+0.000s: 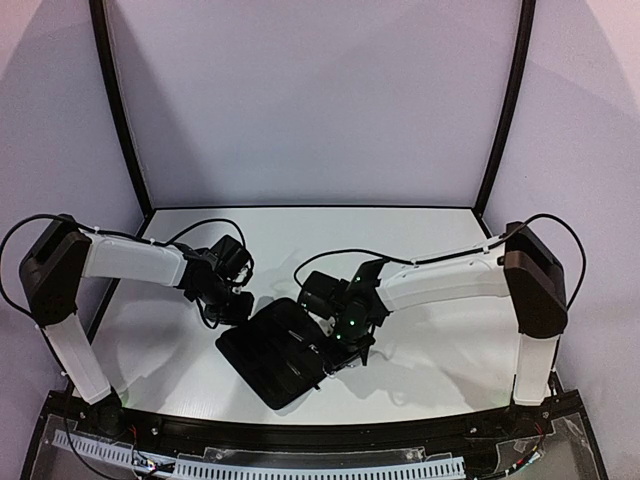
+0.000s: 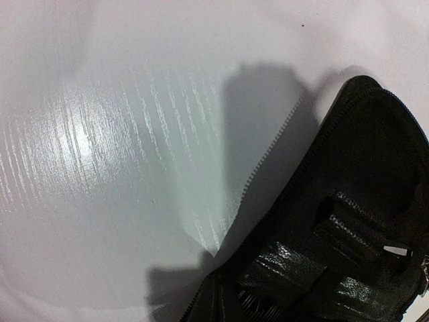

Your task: Sort the hair-cutting tools

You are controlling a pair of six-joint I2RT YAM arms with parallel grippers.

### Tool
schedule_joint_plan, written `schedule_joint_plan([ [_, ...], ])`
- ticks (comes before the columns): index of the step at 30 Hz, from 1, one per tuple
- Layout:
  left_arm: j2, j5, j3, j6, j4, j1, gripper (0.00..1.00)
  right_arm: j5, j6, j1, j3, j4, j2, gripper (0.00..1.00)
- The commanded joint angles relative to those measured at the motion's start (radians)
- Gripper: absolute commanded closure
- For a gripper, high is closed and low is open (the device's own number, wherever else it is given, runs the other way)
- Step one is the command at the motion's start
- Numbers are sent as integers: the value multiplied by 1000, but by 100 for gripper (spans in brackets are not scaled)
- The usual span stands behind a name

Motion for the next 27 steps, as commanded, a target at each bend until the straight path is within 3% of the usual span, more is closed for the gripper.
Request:
schedule_joint_plan([
  [1,83,-7,-54,-3,8,-4,99,56,5,14,15,-7,42,67],
  [11,82,-9,-49,0,0,-4,99,111,-26,38,90,-54,63,80],
  [27,91,9,-25,0,1,-4,99,150,-96,42,231,-125,152,82],
])
